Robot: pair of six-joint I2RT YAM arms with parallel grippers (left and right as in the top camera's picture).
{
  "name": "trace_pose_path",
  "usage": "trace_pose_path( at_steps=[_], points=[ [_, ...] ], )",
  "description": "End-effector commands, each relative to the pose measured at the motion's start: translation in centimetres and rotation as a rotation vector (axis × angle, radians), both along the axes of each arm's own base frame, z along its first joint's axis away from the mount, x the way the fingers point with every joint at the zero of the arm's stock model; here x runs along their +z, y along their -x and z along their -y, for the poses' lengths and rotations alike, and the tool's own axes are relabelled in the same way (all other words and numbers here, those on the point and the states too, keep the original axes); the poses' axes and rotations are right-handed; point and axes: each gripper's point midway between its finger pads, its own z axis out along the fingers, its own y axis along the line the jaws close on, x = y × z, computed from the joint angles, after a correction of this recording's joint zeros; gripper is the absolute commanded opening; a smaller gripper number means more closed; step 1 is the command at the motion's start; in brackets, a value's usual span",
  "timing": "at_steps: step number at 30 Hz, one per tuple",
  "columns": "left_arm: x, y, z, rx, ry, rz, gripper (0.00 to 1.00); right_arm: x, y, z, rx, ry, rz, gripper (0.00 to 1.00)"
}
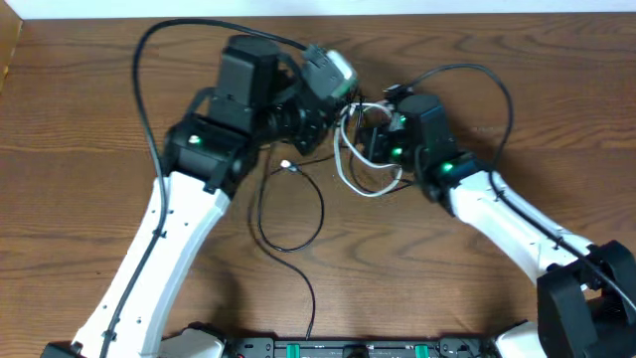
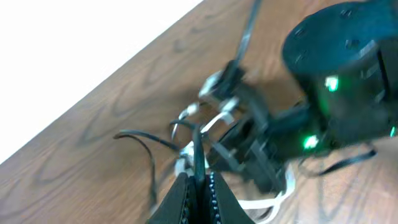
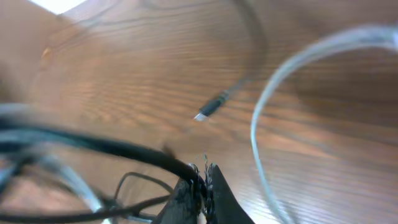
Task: Untangle cables
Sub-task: 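Pull the cables apart, left gripper to upper left, right gripper right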
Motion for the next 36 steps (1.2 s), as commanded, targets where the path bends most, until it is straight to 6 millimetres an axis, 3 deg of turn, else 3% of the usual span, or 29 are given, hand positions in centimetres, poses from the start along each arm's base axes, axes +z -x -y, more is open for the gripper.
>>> trace_pose_path(
  at_steps=[1, 4, 11, 18, 24, 29, 36],
  points=[
    [1.9, -1.0, -2.6, 0.070, 0.002, 0.066, 0.07, -2.0, -1.5, 5.0, -0.138, 0.052, -0.070, 0.01],
    [1.9, -2.2, -5.0, 0.150, -0.027, 0.084, 0.07, -2.8, -1.8, 8.0, -0.198, 0.073, -0.114, 0.01],
    [2.9, -3.8, -9.8, 0.286, -0.058, 0.126, 0.08, -4.3, -1.9, 12.6, -0.283, 0.099, -0.173, 0.01],
    [6.5, -4.3, -15.2, 0.433, -0.055, 0.200, 0.08, -6.8, -1.0, 18.4, -0.416, 0.096, -0.231, 0.01],
    [8.2, -4.1, -18.6, 0.526, -0.062, 0.238, 0.07, -8.2, 0.8, 23.1, -0.475, 0.051, -0.262, 0.01],
    [8.4, -4.0, -19.0, 0.533, -0.057, 0.240, 0.07, -7.8, 2.1, 25.2, -0.506, 0.072, -0.265, 0.01],
    [8.0, -3.1, -15.4, 0.368, 0.087, 0.158, 0.08, -5.7, 2.2, 23.8, -0.462, 0.072, -0.215, 0.01]
  ],
)
